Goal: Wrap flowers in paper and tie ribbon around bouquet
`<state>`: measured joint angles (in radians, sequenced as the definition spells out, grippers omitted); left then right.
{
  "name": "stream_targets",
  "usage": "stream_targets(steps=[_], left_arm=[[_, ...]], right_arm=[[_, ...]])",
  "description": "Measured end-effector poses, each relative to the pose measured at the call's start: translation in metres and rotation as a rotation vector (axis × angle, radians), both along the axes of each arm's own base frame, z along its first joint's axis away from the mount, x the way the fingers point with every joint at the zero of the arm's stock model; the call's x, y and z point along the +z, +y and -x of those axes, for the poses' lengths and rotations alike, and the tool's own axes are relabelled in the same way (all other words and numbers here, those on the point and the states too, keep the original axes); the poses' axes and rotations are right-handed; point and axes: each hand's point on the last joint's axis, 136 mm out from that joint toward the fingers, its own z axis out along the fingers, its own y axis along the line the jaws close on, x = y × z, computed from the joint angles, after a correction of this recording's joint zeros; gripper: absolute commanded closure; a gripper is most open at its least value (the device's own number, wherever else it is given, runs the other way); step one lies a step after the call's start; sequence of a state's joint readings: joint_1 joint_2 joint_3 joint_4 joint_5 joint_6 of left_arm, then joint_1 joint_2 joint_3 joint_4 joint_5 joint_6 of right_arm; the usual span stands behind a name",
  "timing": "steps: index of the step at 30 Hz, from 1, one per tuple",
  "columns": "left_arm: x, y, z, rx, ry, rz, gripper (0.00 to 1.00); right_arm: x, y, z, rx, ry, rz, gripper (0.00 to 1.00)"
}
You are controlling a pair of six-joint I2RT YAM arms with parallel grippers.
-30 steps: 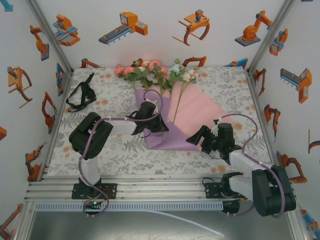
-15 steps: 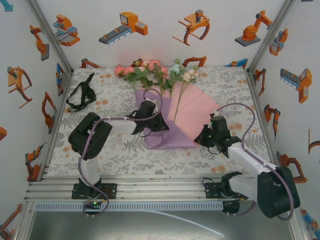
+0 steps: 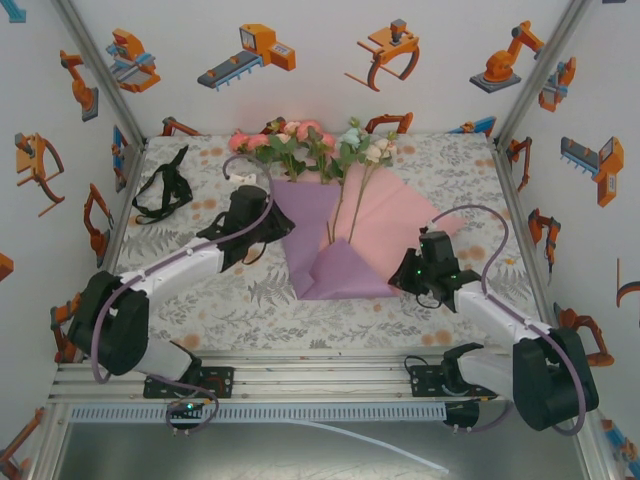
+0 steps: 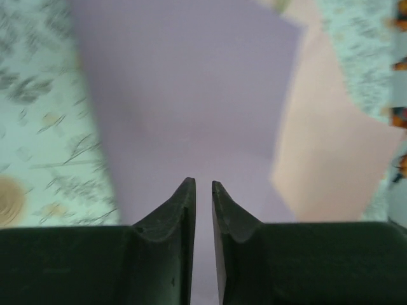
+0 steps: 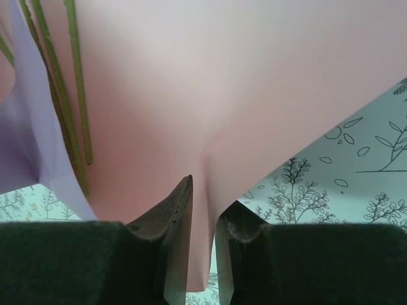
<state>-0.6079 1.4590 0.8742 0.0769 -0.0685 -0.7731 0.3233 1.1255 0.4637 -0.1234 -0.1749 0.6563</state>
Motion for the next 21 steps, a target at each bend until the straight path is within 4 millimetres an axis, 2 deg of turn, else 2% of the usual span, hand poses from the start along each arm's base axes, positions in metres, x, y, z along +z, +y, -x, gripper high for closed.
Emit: stream_targets(steps=[3, 6, 10, 15, 18, 21], left_arm=[[-0.051, -0.007, 0.014, -0.057, 0.121, -0.036, 0.84], [-0.082, -0.031, 0.033, -0.151, 0.197, -0.044, 0.85], [-0.095, -0.057, 0.049, -0.231, 0.222, -0.031, 0.87], [-0.105, -0.062, 0.041, -0.223, 0.221, -0.017, 0.87], [-0.111, -0.064, 0.037, -0.214, 0.227, -0.006, 0.88], [-0.111, -0.068, 0.034, -0.215, 0.221, 0.011, 0.88]], right_arm=[[0.005, 0.005, -0.001, 0.018, -0.005, -0.02, 0.46], [0.008, 0.009, 0.001, 0.031, -0.004, -0.047, 0.34], [0.024, 0.018, 0.003, 0.054, -0.036, -0.109, 0.22], [0.045, 0.03, 0.004, 0.107, -0.09, -0.185, 0.17], [0.05, 0.038, 0.005, 0.143, -0.097, -0.224, 0.1], [0.05, 0.043, 0.004, 0.166, -0.093, -0.245, 0.1]])
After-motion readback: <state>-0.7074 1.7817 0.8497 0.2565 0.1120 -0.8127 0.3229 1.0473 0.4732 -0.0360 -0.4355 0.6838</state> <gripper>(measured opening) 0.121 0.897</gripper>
